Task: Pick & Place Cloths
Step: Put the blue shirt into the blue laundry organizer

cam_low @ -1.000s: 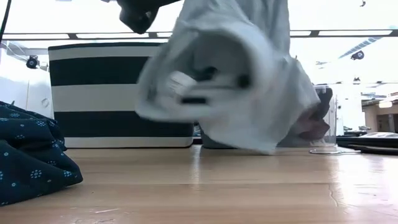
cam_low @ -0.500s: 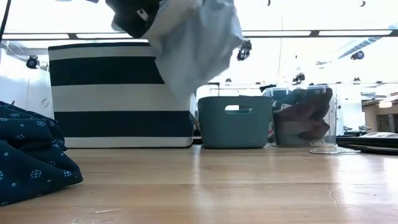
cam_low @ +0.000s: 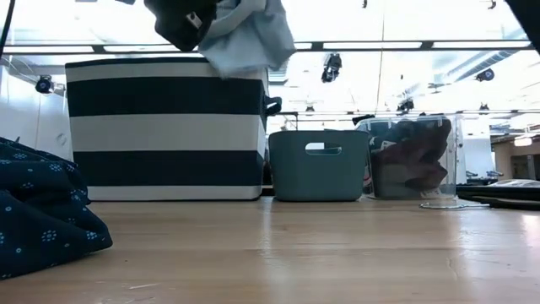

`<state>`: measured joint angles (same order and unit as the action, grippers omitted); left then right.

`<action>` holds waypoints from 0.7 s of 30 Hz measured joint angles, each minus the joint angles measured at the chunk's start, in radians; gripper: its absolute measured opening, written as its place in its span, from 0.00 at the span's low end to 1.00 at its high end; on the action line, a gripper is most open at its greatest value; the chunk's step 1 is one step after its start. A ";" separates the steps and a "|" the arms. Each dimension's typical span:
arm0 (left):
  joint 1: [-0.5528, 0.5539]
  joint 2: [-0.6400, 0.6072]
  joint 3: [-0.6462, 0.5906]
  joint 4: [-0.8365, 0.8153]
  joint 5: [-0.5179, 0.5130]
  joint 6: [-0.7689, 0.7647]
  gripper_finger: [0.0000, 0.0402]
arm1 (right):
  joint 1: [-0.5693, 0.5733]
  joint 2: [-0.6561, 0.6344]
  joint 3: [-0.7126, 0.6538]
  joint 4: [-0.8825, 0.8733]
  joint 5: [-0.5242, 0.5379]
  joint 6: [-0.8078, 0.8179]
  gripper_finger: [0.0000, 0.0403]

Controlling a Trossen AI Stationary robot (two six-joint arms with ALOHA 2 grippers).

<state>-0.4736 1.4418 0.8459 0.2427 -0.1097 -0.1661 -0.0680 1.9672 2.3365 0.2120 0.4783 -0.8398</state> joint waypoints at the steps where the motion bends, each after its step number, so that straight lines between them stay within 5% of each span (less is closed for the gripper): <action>1: 0.000 0.000 0.000 -0.001 0.000 0.001 0.39 | -0.011 0.017 0.005 0.039 -0.015 -0.018 0.13; 7: 0.000 0.000 0.000 -0.006 -0.002 0.011 0.39 | -0.101 0.092 0.019 0.092 -0.132 0.014 0.13; 15: 0.000 0.000 0.000 -0.013 -0.003 -0.001 0.39 | -0.222 0.163 0.018 -0.301 -0.105 0.665 0.21; 21: 0.001 0.000 0.000 -0.014 -0.004 -0.005 0.39 | -0.298 0.162 0.017 -0.598 -0.214 0.895 0.24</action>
<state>-0.4726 1.4418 0.8459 0.2291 -0.1138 -0.1714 -0.3660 2.1296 2.3539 -0.3863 0.2640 0.0551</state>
